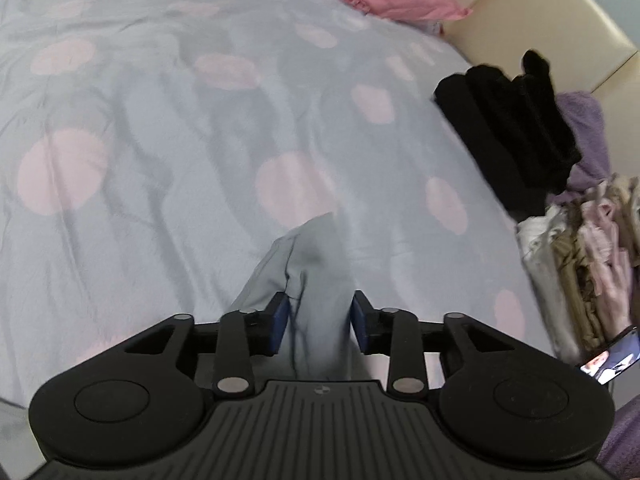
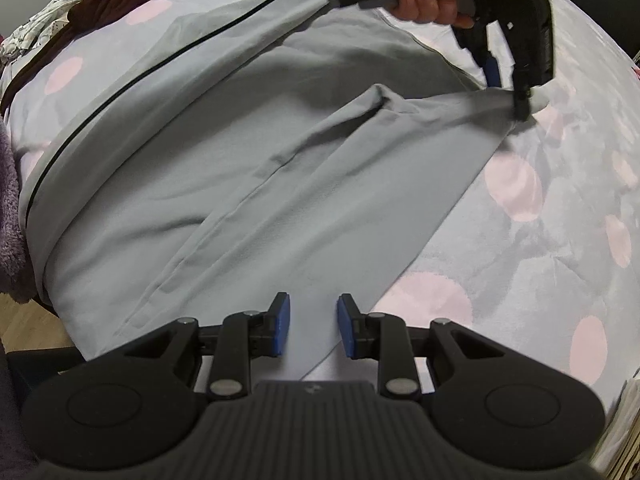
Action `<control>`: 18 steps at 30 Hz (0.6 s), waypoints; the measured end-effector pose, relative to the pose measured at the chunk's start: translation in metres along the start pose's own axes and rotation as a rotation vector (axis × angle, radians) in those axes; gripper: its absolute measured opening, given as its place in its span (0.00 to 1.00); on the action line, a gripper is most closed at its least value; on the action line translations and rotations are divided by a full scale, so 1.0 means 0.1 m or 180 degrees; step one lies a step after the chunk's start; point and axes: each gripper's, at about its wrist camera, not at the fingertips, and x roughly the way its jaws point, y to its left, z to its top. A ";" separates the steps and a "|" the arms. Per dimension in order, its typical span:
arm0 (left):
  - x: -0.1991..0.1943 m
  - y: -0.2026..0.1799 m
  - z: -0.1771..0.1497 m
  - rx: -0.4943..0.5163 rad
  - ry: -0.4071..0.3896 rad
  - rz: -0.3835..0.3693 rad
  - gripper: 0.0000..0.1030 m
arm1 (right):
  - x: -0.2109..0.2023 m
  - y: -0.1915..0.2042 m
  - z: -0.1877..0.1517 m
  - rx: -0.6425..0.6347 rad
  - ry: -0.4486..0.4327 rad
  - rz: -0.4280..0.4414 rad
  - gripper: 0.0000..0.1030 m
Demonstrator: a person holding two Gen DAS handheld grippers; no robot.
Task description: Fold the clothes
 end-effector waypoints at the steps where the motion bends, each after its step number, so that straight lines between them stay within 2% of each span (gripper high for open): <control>1: -0.01 0.01 0.02 -0.0029 -0.0019 -0.0018 0.36 | 0.01 0.00 0.00 -0.0008 0.0008 -0.0002 0.29; 3: 0.00 0.02 0.06 -0.0071 -0.0064 -0.0003 0.36 | 0.05 0.01 0.01 -0.0025 0.0025 -0.0005 0.29; 6: 0.10 0.08 0.11 -0.0208 -0.0033 0.0093 0.10 | 0.05 0.02 0.01 -0.0052 0.0036 -0.0013 0.29; 8: 0.19 0.13 0.12 -0.0277 0.0005 0.0206 0.08 | 0.04 0.03 0.00 -0.0073 0.0037 -0.0032 0.29; 11: 0.21 0.19 0.11 -0.0420 -0.0032 0.0197 0.09 | 0.02 0.07 -0.01 -0.0126 0.0040 -0.0072 0.29; 14: 0.16 0.12 0.10 -0.0395 -0.0091 0.0262 0.09 | 0.01 0.10 -0.03 -0.0163 0.0052 -0.0108 0.29; 18: -0.11 -0.01 0.05 -0.0238 -0.0245 0.0384 0.24 | 0.01 0.12 -0.03 -0.0155 0.0055 -0.0150 0.30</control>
